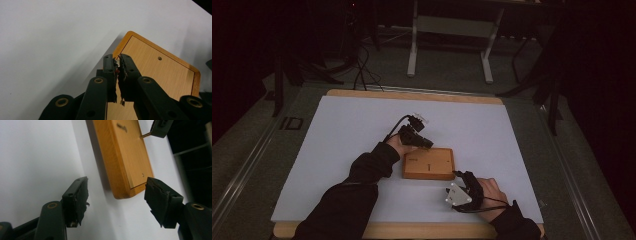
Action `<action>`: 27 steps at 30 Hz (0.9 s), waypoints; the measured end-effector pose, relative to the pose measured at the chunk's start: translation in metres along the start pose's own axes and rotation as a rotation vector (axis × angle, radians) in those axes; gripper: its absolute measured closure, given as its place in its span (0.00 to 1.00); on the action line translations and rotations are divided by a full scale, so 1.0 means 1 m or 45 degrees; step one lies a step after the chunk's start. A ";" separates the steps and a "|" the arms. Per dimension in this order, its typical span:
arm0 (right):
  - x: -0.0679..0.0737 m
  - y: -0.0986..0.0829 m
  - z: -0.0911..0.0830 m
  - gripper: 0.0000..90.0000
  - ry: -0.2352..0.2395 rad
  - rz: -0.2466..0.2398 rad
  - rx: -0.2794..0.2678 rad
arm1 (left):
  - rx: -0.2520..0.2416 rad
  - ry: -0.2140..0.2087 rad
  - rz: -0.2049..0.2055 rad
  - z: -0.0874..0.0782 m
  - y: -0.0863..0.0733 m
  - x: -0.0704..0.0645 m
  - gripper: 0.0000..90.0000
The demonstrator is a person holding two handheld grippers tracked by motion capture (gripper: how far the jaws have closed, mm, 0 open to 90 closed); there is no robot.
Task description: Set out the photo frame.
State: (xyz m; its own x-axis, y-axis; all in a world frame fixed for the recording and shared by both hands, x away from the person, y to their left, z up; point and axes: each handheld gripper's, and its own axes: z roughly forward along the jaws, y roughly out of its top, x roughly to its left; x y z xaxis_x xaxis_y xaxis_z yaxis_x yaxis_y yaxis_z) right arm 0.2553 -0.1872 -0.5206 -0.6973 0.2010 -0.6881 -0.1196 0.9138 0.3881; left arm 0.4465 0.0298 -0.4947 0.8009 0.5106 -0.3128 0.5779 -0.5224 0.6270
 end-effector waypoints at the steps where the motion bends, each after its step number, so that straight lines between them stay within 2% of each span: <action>1: 0.002 0.000 0.002 0.43 -0.011 -0.030 0.007 | -0.001 -0.002 -0.004 0.000 0.000 0.000 0.94; 6: 0.007 -0.001 0.010 0.47 -0.103 -0.142 0.049 | 0.008 0.006 -0.003 0.000 0.001 -0.001 0.94; 8: 0.008 -0.001 0.011 0.50 -0.114 -0.155 0.053 | 0.009 0.003 0.004 0.000 0.001 -0.001 0.94; 9: 0.009 -0.002 0.012 0.52 -0.156 -0.189 0.051 | 0.009 0.004 0.002 0.000 0.001 -0.001 0.94; 11: 0.010 -0.002 0.013 0.54 -0.178 -0.217 0.056 | 0.016 0.006 0.002 0.000 0.002 -0.001 0.94; 12: 0.010 -0.002 0.014 0.55 -0.167 -0.224 0.055 | 0.016 0.006 0.002 0.000 0.002 -0.001 0.94; 17: 0.015 -0.002 0.018 0.60 -0.192 -0.304 0.068 | 0.018 -0.001 0.001 0.000 0.002 0.000 0.94; 20: 0.019 -0.002 0.020 0.62 -0.236 -0.370 0.066 | 0.018 -0.008 -0.007 0.000 0.002 0.001 0.94; 27: 0.022 -0.002 0.025 0.68 -0.304 -0.457 0.088 | 0.026 -0.004 -0.006 0.000 0.002 0.001 0.94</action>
State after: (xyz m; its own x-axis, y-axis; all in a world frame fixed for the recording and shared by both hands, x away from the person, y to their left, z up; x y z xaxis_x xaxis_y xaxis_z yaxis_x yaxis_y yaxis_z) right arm 0.2576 -0.1756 -0.5516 -0.4362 -0.0652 -0.8975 -0.2712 0.9605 0.0620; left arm 0.4484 0.0286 -0.4936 0.7985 0.5110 -0.3183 0.5850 -0.5339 0.6105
